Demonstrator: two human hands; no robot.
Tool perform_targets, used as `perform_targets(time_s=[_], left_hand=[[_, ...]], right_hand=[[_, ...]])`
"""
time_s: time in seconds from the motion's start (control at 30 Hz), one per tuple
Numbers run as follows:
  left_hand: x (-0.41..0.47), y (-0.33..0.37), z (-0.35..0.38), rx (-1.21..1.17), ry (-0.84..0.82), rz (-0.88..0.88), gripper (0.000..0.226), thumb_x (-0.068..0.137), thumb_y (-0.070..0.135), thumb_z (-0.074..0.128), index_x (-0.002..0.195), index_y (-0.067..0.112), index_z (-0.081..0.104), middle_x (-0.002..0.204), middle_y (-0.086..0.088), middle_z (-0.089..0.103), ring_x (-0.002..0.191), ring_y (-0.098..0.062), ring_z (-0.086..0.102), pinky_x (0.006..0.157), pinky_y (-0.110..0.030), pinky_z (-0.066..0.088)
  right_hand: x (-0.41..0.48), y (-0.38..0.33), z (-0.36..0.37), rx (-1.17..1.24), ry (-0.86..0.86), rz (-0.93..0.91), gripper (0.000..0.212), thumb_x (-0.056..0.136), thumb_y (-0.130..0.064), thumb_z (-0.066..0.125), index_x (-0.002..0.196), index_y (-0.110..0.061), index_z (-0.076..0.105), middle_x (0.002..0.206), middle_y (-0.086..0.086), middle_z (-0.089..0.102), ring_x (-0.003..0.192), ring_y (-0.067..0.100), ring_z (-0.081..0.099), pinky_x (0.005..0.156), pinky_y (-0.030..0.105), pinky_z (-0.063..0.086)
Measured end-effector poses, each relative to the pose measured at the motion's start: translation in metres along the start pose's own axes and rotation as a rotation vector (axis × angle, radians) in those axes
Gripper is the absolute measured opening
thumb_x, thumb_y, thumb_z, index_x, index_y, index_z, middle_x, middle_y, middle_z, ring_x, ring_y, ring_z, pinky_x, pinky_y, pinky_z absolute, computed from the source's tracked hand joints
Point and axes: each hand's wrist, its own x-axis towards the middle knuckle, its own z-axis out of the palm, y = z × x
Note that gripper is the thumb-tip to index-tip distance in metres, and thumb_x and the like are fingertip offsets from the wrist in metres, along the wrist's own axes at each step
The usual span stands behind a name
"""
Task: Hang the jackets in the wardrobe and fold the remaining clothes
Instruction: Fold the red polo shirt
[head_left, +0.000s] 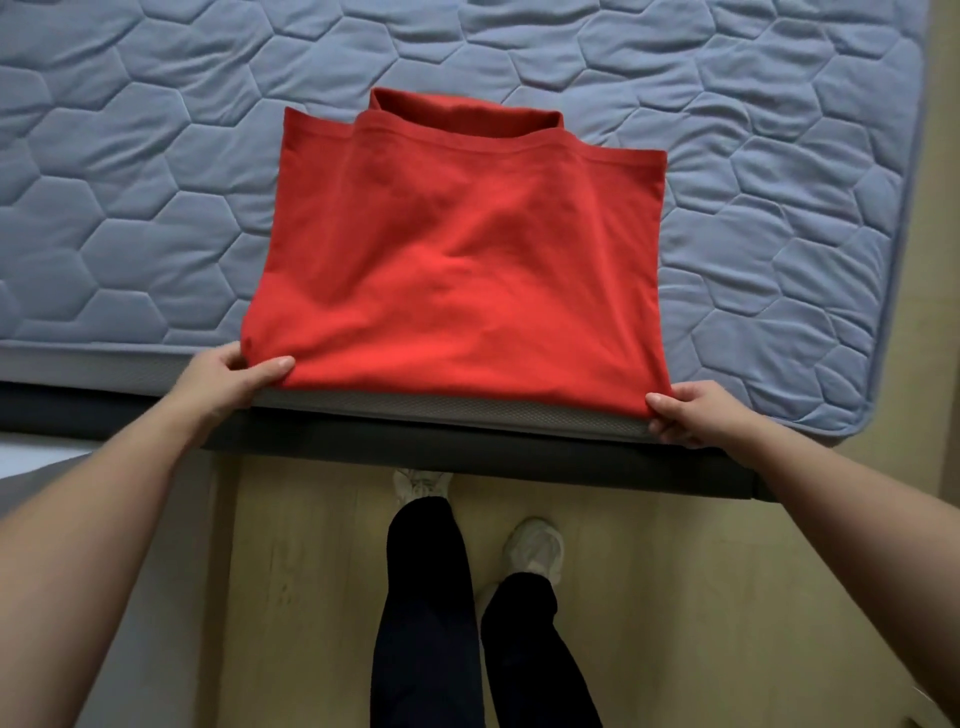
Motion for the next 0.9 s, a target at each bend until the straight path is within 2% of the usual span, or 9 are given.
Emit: perform_targets(time_s=[0.1, 0.2, 0.33, 0.4, 0.47, 0.57, 0.73, 0.83, 0.9], left_hand=[[0.003, 0.016, -0.004, -0.39, -0.01, -0.003, 0.038, 0.094, 0.009, 0.053, 0.065, 0.025, 0.072, 0.048, 0.016, 0.054, 0.04, 0.001, 0.039, 0.046, -0.01, 0.036], [0.006, 0.018, -0.013, -0.509, 0.0, -0.019, 0.038, 0.094, 0.013, 0.053, 0.063, 0.028, 0.067, 0.052, 0.016, 0.052, 0.043, 0.002, 0.041, 0.044, -0.012, 0.036], [0.008, 0.003, -0.015, -0.173, -0.004, -0.005, 0.015, 0.093, 0.013, 0.058, 0.079, 0.018, 0.058, 0.041, 0.015, 0.043, 0.034, 0.0, 0.03, 0.038, -0.014, 0.028], [0.006, -0.003, -0.017, 0.065, -0.035, 0.029, 0.002, 0.091, 0.019, 0.062, 0.089, 0.019, 0.063, 0.045, 0.016, 0.049, 0.04, 0.001, 0.037, 0.046, -0.019, 0.032], [0.006, -0.01, -0.021, 0.196, 0.007, 0.07, 0.011, 0.091, 0.019, 0.063, 0.1, 0.014, 0.066, 0.068, 0.01, 0.063, 0.059, -0.002, 0.049, 0.058, -0.021, 0.04], [0.007, -0.019, -0.024, 0.291, 0.099, 0.068, 0.029, 0.09, 0.015, 0.064, 0.115, 0.001, 0.065, 0.103, -0.007, 0.065, 0.094, -0.016, 0.056, 0.082, -0.024, 0.039], [0.01, -0.013, -0.017, 0.432, 0.092, -0.069, 0.017, 0.086, 0.024, 0.068, 0.091, 0.008, 0.064, 0.092, -0.013, 0.066, 0.093, -0.033, 0.062, 0.076, -0.036, 0.042], [0.019, 0.028, -0.012, 0.508, 0.206, -0.012, 0.037, 0.082, 0.021, 0.073, 0.11, 0.003, 0.057, 0.107, -0.017, 0.062, 0.104, -0.035, 0.058, 0.087, -0.039, 0.042], [0.033, 0.064, -0.009, 0.582, 0.245, 0.158, 0.044, 0.079, 0.017, 0.073, 0.116, 0.003, 0.054, 0.116, -0.02, 0.058, 0.106, -0.035, 0.056, 0.092, -0.041, 0.042]], right_hand=[[0.002, -0.006, -0.001, 0.04, 0.0, 0.013, 0.02, 0.098, -0.017, 0.051, 0.082, -0.009, 0.06, 0.068, 0.01, 0.059, 0.034, 0.004, 0.05, 0.036, 0.012, 0.039], [0.008, -0.008, 0.001, 0.041, -0.011, 0.065, 0.019, 0.099, -0.019, 0.051, 0.084, -0.011, 0.06, 0.066, 0.008, 0.063, 0.035, 0.007, 0.054, 0.039, 0.016, 0.044], [0.01, -0.007, 0.005, -0.036, -0.001, 0.08, 0.018, 0.1, -0.023, 0.048, 0.088, -0.012, 0.057, 0.071, 0.006, 0.065, 0.04, 0.011, 0.059, 0.039, 0.017, 0.034], [0.009, -0.009, 0.005, -0.037, -0.003, 0.073, 0.018, 0.1, -0.022, 0.048, 0.089, -0.011, 0.056, 0.072, 0.006, 0.064, 0.04, 0.011, 0.06, 0.042, 0.019, 0.033], [0.008, -0.007, 0.002, -0.04, -0.002, 0.077, 0.018, 0.1, -0.023, 0.048, 0.089, -0.011, 0.056, 0.071, 0.006, 0.064, 0.04, 0.01, 0.06, 0.044, 0.02, 0.033], [0.002, 0.0, -0.001, -0.035, -0.006, 0.125, 0.017, 0.101, -0.023, 0.047, 0.09, -0.013, 0.055, 0.071, 0.006, 0.063, 0.041, 0.011, 0.061, 0.044, 0.018, 0.033], [-0.012, -0.008, 0.003, 0.028, -0.05, 0.236, 0.013, 0.099, -0.027, 0.05, 0.089, -0.021, 0.054, 0.076, 0.007, 0.065, 0.045, 0.013, 0.064, 0.053, 0.022, 0.038], [-0.011, -0.039, -0.002, -0.116, -0.019, 0.211, 0.007, 0.097, -0.018, 0.052, 0.094, -0.011, 0.055, 0.071, 0.01, 0.061, 0.049, 0.021, 0.062, 0.052, 0.024, 0.041], [-0.002, -0.069, -0.009, -0.377, 0.128, 0.106, 0.017, 0.09, -0.014, 0.051, 0.104, -0.006, 0.058, 0.084, 0.015, 0.065, 0.07, 0.029, 0.065, 0.06, 0.029, 0.049]])
